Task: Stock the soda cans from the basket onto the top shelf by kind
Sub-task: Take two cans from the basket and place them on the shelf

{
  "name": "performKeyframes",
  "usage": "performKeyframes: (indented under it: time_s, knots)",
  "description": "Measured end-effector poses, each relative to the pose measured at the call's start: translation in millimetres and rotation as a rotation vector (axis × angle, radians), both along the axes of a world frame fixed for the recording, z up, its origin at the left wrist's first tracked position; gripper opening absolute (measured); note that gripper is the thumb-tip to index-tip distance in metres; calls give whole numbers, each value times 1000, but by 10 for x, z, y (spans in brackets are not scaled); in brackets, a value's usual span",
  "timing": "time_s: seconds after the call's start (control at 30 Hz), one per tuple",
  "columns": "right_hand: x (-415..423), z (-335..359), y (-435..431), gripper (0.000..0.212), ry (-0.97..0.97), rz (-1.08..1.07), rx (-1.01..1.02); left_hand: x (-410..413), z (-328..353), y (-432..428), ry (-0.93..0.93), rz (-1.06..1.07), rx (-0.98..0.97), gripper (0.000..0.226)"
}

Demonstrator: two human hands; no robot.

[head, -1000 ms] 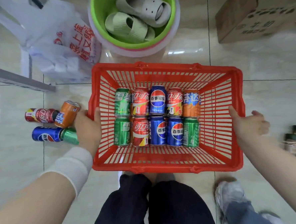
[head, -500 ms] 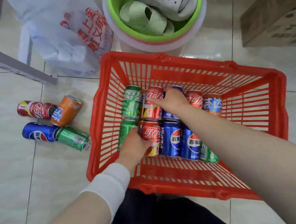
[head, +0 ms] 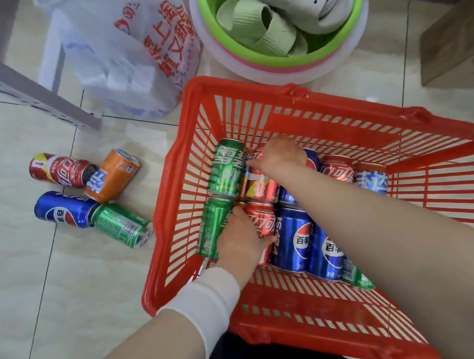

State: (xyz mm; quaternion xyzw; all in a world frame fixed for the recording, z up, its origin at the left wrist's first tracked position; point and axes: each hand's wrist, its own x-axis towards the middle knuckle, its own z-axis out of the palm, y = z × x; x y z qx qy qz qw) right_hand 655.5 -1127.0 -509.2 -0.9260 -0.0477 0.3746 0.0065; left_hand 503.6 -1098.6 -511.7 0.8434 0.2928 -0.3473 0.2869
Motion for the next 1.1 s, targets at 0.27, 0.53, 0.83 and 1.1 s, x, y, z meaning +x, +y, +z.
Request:
performKeyframes:
  time_s: [0.27,0.53,0.83,1.1]
  knots:
    - [-20,44,-87,89,75,-71,69,-78,2,-4,-24,0,-17,85]
    - [6,203,-312,94,107,-227,265,-117,68,-5,-102,98,-13,84]
    - [-177,1102,-848,84,32,-629,590,-195,723,137,-192,173,-42,81]
    - [-733,2477,-1356,60,103,-823,742,-524,2094,331,-310,369,-178,81]
